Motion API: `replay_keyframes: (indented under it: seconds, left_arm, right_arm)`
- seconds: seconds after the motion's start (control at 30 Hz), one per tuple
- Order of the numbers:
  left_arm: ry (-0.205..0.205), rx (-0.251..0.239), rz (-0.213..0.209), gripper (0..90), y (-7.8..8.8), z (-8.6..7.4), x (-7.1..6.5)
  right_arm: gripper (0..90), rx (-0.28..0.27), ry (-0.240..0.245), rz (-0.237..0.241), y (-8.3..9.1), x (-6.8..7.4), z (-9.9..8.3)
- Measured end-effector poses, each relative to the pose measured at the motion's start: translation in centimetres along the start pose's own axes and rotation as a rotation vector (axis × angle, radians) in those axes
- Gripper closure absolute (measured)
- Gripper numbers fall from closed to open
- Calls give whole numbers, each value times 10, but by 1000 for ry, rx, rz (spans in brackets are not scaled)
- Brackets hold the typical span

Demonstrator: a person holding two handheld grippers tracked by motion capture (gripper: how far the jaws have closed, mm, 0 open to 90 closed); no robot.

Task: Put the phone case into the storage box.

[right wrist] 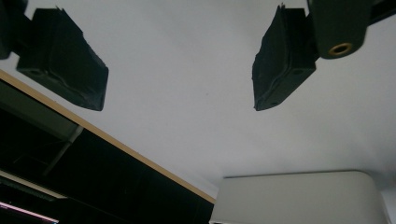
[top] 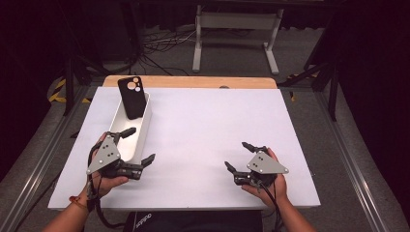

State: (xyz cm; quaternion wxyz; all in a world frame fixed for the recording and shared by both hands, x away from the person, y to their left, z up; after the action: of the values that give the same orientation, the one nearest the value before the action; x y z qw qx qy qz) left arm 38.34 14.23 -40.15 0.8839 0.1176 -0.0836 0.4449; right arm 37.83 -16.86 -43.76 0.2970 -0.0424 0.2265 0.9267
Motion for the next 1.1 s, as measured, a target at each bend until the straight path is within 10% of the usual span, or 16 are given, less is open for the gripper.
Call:
replay_keyframes:
  seconds: [1.1]
  left_arm:
    - [16, 86, -71, 35, 2, -47, -37]
  right_arm:
    - [159, 23, 11, 26, -2, 13, -8]
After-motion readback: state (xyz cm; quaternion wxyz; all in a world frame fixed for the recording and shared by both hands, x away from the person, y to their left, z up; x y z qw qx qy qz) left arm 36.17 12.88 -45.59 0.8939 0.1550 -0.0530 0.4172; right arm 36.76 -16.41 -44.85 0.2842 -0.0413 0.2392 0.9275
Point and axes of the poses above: each handheld gripper's, and its own axes: y roughly backward along the jaws, z roughly out of its top, x roughly to its left, the point moved 8 cm from there along -y, roughly forward along the jaws, and after that the axes turned 14 degrees about z, right-handed, at the moved point
